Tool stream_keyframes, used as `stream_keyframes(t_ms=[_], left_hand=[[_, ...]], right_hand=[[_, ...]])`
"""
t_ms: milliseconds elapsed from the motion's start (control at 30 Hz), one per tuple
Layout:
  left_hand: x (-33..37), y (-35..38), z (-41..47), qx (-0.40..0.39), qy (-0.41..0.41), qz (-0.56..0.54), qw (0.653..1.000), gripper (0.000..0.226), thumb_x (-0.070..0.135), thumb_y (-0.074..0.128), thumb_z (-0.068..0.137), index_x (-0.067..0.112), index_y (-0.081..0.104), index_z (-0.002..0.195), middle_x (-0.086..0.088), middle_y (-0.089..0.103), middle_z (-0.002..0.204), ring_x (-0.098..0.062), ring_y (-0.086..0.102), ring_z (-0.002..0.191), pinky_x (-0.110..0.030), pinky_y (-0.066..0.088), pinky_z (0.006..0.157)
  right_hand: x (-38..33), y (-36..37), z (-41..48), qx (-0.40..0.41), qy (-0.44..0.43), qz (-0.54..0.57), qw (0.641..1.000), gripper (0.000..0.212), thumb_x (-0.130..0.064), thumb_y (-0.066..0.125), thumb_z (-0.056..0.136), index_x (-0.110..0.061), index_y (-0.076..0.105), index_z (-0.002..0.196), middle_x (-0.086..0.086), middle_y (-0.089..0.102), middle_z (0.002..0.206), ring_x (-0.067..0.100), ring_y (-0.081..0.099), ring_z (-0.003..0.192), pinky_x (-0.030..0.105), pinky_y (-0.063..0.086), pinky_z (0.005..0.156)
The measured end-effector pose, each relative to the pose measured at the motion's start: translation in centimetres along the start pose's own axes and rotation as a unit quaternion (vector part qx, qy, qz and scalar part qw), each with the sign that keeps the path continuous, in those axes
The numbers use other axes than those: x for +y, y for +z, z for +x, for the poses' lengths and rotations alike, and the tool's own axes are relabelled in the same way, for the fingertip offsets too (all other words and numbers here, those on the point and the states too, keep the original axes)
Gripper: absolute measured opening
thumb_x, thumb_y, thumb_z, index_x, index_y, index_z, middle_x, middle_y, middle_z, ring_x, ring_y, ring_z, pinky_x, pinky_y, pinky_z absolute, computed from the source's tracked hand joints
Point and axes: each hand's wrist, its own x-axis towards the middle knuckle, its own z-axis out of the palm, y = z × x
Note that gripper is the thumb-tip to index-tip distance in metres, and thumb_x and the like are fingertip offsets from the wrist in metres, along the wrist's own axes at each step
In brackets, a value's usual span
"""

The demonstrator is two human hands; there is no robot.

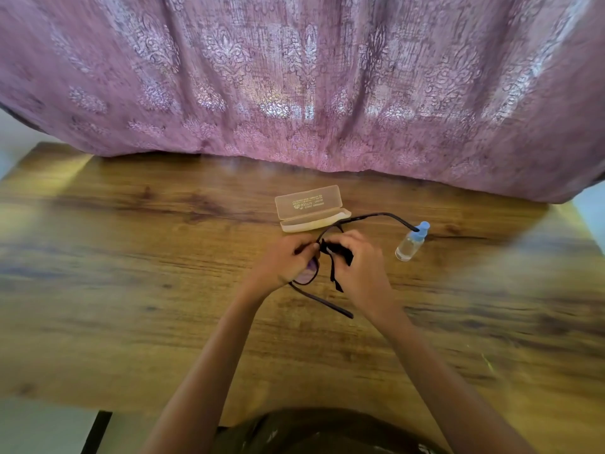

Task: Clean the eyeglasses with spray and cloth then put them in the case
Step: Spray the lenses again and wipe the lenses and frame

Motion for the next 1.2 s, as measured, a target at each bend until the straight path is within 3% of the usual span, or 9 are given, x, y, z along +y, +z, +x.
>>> stream_keyframes(t_ms=[100, 167, 367, 567, 800, 1067, 1200], left_hand=[[0.0, 0.2, 0.0, 0.002, 0.001, 0.007, 1.000, 0.025, 0.018, 0.049, 0.099, 0.020, 0.058, 0.076, 0.001, 0.059, 0.073, -0.020, 0.056, 0.073, -0.035, 0.040, 0.067], [0.0, 0.5, 0.1, 0.000, -0.004, 0.007, 1.000, 0.023, 0.018, 0.049, 0.099, 0.018, 0.060, 0.079, -0.002, 0.061, 0.075, -0.026, 0.057, 0.077, -0.039, 0.042, 0.070], [0.4, 0.6, 0.1, 0.003, -0.008, -0.019, 1.000, 0.021, 0.018, 0.048, 0.100, 0.024, 0.060, 0.084, 0.005, 0.063, 0.079, -0.018, 0.057, 0.079, -0.034, 0.042, 0.071], [0.6, 0.7, -0.3, 0.009, 0.013, 0.011, 1.000, 0.031, 0.019, 0.048, 0.100, 0.031, 0.049, 0.071, 0.007, 0.056, 0.072, -0.020, 0.053, 0.075, -0.035, 0.038, 0.068], [0.3, 0.6, -0.1, 0.023, -0.002, -0.040, 0.999, 0.023, 0.015, 0.047, 0.100, 0.014, 0.061, 0.082, -0.003, 0.064, 0.082, -0.023, 0.059, 0.084, -0.035, 0.043, 0.076], [-0.2, 0.4, 0.1, 0.028, -0.031, -0.054, 0.998, 0.025, 0.014, 0.047, 0.100, 0.013, 0.059, 0.078, -0.003, 0.061, 0.077, -0.019, 0.055, 0.078, -0.029, 0.038, 0.069], [-0.2, 0.1, -0.2, 0.030, -0.051, -0.052, 0.997, 0.025, 0.016, 0.047, 0.100, 0.012, 0.061, 0.080, -0.008, 0.063, 0.081, -0.025, 0.057, 0.082, -0.032, 0.039, 0.072]], right_hand=[[0.2, -0.1, -0.4, -0.002, -0.014, -0.038, 0.999, 0.026, 0.008, 0.062, 0.084, -0.003, 0.072, 0.106, 0.006, 0.065, 0.095, 0.018, 0.061, 0.087, 0.026, 0.050, 0.080], [0.3, -0.1, -0.6, 0.000, -0.017, -0.044, 0.999, 0.025, 0.008, 0.062, 0.085, -0.002, 0.072, 0.105, 0.007, 0.065, 0.095, 0.019, 0.061, 0.087, 0.030, 0.051, 0.080], [0.3, -0.2, -0.4, 0.025, -0.047, -0.032, 0.998, 0.029, 0.012, 0.063, 0.081, -0.001, 0.072, 0.106, 0.007, 0.065, 0.096, 0.011, 0.057, 0.084, 0.005, 0.039, 0.078], [1.0, -0.5, 0.0, 0.062, -0.075, -0.109, 0.989, 0.031, 0.010, 0.068, 0.080, 0.001, 0.070, 0.110, 0.013, 0.063, 0.094, 0.025, 0.059, 0.088, 0.030, 0.047, 0.077], [1.3, -0.4, -0.1, 0.056, -0.038, -0.111, 0.992, 0.034, 0.013, 0.063, 0.081, -0.002, 0.070, 0.111, 0.009, 0.060, 0.094, 0.022, 0.057, 0.088, 0.028, 0.045, 0.077], [1.2, 0.5, -0.7, 0.034, -0.026, -0.055, 0.998, 0.034, 0.013, 0.062, 0.080, -0.007, 0.073, 0.106, 0.006, 0.064, 0.092, 0.015, 0.058, 0.082, 0.012, 0.036, 0.074], [1.6, 0.1, 0.0, -0.001, -0.006, 0.007, 1.000, 0.022, 0.002, 0.068, 0.086, -0.007, 0.075, 0.104, 0.002, 0.067, 0.093, 0.007, 0.060, 0.081, 0.007, 0.042, 0.073]])
